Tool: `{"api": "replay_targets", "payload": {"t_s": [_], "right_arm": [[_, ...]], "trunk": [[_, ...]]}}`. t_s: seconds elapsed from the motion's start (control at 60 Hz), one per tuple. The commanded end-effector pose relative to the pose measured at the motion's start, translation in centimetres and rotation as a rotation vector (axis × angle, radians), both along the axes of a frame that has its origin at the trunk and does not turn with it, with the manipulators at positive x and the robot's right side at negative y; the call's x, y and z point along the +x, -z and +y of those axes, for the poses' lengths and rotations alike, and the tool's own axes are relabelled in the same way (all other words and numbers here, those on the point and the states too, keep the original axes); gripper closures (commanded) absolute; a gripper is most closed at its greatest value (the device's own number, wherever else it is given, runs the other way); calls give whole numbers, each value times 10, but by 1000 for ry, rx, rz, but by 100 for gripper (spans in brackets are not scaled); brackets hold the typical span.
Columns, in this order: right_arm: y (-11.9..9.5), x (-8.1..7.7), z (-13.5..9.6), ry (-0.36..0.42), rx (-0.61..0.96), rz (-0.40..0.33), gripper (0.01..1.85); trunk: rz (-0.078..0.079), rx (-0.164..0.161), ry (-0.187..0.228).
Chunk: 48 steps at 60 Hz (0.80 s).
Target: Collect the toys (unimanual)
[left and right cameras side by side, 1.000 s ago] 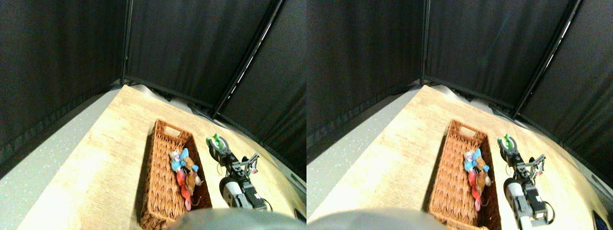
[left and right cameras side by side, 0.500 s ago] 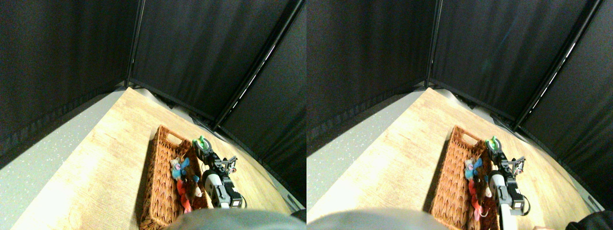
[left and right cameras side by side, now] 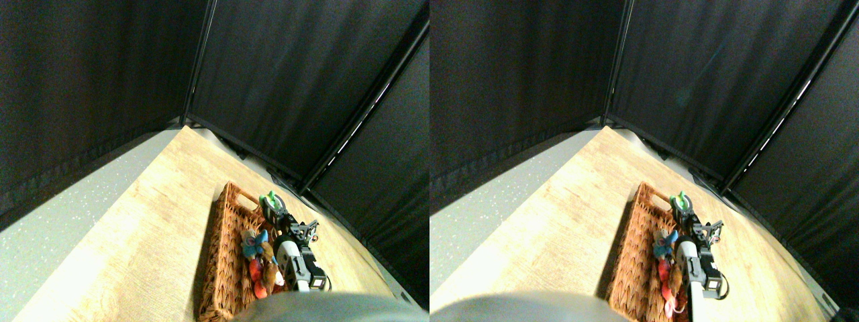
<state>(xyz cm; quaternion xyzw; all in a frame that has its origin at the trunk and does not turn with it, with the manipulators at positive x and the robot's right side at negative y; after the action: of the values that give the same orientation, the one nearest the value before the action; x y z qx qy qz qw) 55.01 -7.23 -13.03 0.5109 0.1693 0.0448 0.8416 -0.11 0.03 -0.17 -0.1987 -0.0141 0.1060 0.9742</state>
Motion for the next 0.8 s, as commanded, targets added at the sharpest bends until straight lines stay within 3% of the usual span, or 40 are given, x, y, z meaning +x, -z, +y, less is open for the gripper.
{"api": "replay_targets", "payload": {"t_s": [0.017,0.05,0.083,0.1,0.133,0.267,0.467,0.533,0.6,0.683,0.8], "right_arm": [[-8,1,0,13,21,-30,180],[-8,0,0,4,-8,-33,172],[-8,0,-2,9,3,-19,137],[-8,0,-2,9,3,-19,137],[-7,1,-5,10,12,-6,110],[-7,2,-12,8,-20,-26,74],[-9,2,-24,46,-55,-46,68],[-11,4,-29,53,-34,-51,78],[-15,4,-41,125,-58,-67,89],[-17,3,-55,154,-52,-96,99],[-19,0,-88,229,-10,-152,116]], "trunk": [[7,-15,-15],[7,-14,-14],[8,-11,-11],[9,-10,-10],[9,-6,-8],[8,2,2],[10,17,10],[10,28,15],[13,40,25],[20,60,43],[31,93,75]]}}
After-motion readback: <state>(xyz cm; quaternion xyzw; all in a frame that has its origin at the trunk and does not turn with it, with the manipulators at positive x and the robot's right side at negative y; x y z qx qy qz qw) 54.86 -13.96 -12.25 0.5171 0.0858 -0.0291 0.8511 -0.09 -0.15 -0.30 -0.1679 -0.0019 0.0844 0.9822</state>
